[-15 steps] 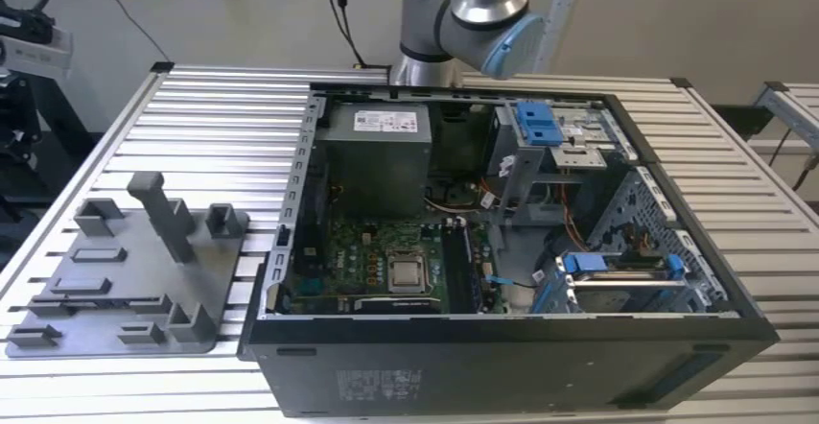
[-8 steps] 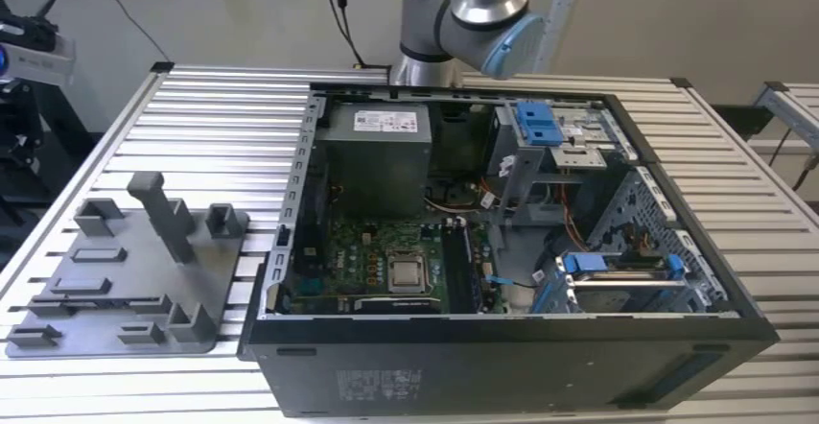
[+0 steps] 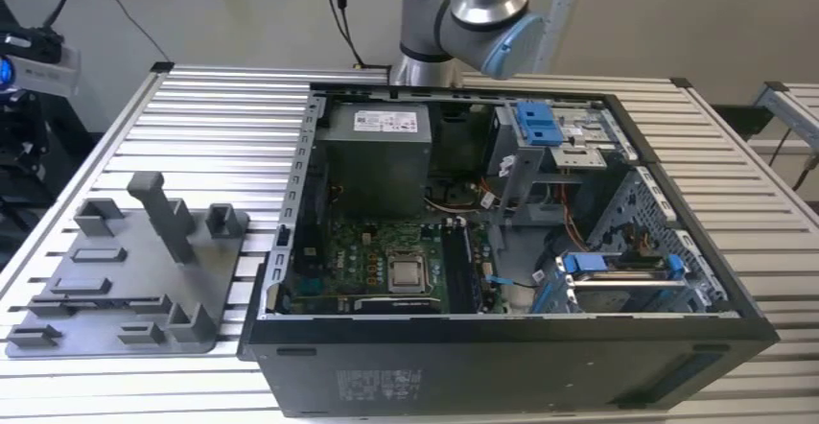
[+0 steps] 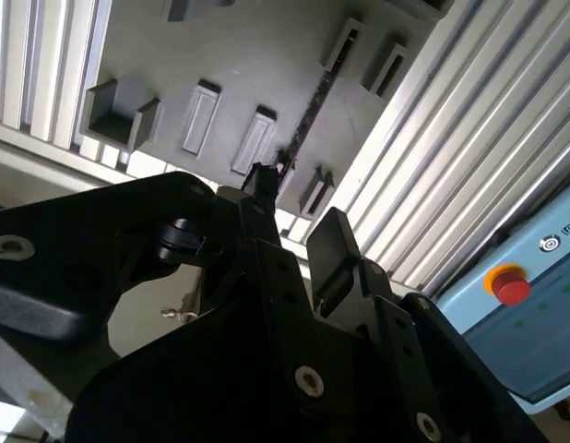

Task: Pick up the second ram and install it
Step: 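Pick up the second ram and move it above second insertion slot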

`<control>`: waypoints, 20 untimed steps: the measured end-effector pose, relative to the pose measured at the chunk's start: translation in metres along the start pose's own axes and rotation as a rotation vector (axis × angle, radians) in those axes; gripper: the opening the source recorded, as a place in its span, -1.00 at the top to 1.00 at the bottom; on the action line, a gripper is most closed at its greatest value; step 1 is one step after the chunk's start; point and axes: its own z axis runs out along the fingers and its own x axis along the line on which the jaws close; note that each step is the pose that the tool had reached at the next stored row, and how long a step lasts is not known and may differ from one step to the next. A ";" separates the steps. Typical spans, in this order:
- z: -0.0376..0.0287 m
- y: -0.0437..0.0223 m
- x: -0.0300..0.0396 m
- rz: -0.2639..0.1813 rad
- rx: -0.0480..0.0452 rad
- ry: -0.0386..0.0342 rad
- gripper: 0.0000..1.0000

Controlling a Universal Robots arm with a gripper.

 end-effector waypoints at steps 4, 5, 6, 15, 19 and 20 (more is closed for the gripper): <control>0.0035 -0.0001 0.0000 0.001 0.0000 0.0000 0.16; 0.0047 -0.0001 0.0001 0.001 0.0000 0.0000 0.16; 0.0059 -0.0002 0.0001 0.001 0.0000 0.0000 0.16; 0.0147 -0.0004 0.0002 0.001 0.0001 0.0000 0.16; 0.0179 -0.0005 0.0003 0.001 0.0000 0.0000 0.16; 0.0188 -0.0005 0.0003 0.001 0.0000 0.0001 0.16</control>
